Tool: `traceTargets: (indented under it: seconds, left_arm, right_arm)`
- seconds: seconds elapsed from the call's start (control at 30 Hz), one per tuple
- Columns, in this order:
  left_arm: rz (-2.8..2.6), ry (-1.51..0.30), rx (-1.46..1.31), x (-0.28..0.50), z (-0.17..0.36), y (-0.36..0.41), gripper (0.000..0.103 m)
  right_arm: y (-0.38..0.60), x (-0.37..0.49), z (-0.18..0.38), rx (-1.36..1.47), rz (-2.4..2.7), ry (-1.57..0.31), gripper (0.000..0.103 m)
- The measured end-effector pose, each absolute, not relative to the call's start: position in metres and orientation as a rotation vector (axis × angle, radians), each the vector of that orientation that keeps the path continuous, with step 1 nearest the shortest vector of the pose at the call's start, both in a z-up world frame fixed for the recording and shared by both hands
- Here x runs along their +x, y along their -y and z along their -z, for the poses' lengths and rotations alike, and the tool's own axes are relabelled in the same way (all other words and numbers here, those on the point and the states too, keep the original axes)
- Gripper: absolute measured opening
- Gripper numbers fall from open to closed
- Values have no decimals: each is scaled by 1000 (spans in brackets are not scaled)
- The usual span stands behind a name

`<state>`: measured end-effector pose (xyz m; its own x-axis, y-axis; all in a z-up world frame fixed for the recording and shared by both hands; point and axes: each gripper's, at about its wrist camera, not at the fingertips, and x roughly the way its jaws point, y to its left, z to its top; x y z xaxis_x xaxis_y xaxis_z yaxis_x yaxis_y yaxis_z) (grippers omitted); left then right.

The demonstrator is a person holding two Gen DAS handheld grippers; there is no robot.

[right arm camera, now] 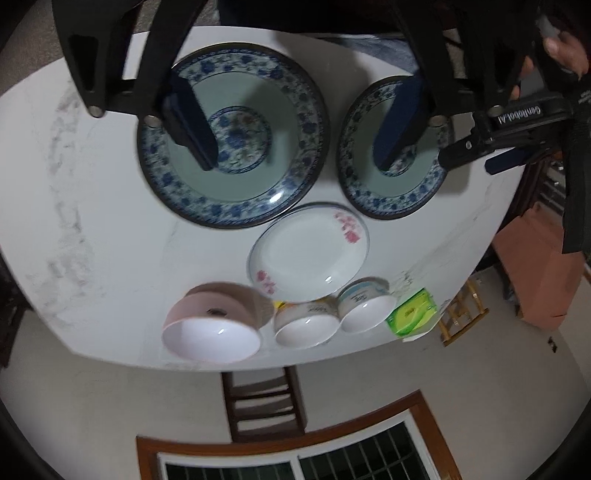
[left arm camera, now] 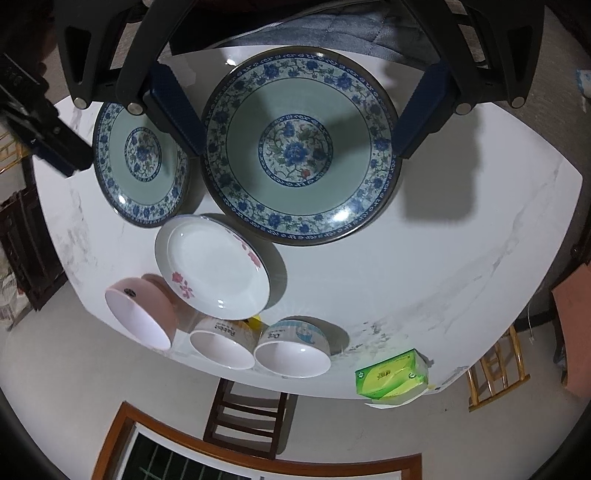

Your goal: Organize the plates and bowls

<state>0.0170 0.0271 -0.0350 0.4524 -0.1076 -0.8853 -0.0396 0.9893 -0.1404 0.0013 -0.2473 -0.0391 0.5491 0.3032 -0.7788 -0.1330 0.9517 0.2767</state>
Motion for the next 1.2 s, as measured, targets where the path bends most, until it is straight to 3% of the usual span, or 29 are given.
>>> traceTargets:
  seconds: [0.17,0.5,0.7,1.2]
  left_arm:
    - [31,-1108,-203,19,37,-48,99]
    - [13,-1175,-382,25,56,-99,68]
    - [27,-1222,-510,25,73,-126,57]
    - [41,-1283,-635,19,101,-145,57]
  right_arm:
    - [239,12,52,257,-375,-1004,63]
    - [216,37,75,273,-470,-1085,57]
    - [204,50,86,265,-514,-1136,52]
    - [179,93,120,253,-596,-1259,39]
